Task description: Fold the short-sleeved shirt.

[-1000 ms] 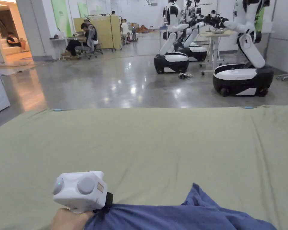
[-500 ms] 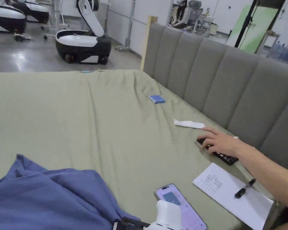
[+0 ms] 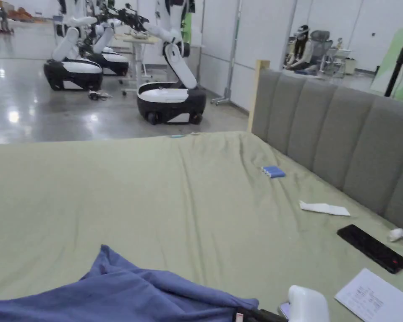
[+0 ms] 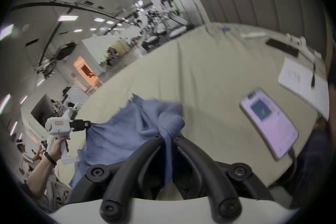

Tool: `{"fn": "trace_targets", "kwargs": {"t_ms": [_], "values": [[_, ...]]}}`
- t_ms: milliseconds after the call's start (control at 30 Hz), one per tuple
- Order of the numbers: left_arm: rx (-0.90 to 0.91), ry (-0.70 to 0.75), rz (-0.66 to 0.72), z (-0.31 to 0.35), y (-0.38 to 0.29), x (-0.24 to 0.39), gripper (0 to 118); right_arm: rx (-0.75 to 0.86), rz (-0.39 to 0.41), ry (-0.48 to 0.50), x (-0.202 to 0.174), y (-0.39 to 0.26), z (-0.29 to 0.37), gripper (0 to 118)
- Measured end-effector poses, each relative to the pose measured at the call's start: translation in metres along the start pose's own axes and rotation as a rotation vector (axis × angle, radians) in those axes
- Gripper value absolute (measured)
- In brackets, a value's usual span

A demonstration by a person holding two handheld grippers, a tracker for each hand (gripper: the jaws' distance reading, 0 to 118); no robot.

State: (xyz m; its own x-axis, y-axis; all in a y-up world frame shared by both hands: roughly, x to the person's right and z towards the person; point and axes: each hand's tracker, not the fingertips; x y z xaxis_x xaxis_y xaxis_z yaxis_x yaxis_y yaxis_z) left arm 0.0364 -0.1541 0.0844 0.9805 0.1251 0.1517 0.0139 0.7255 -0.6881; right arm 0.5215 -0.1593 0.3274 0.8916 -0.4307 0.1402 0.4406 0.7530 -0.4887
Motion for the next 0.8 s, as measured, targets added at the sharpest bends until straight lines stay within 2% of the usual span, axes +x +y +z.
{"fn": "trace_targets", "kwargs": {"t_ms": [133, 267, 400, 600, 800], "values": [[0.163, -0.051, 0.040, 0.087, 0.024, -0.013, 5, 0.066, 0.081, 0.062, -0.031, 0.032, 0.011, 5], [0.335, -0.056, 0.062, 0.160, 0.052, -0.038, 5, 0.139, 0.187, 0.072, -0.063, 0.073, 0.018, 5], [0.469, -0.029, 0.053, 0.220, 0.081, -0.051, 5, 0.195, 0.215, 0.109, -0.079, 0.121, 0.021, 5], [0.593, 0.008, 0.053, 0.268, 0.121, -0.054, 5, 0.291, 0.278, 0.154, -0.117, 0.194, 0.025, 5], [0.695, 0.072, 0.033, 0.287, 0.163, -0.045, 5, 0.373, 0.390, 0.119, -0.166, 0.257, 0.019, 5]]}}
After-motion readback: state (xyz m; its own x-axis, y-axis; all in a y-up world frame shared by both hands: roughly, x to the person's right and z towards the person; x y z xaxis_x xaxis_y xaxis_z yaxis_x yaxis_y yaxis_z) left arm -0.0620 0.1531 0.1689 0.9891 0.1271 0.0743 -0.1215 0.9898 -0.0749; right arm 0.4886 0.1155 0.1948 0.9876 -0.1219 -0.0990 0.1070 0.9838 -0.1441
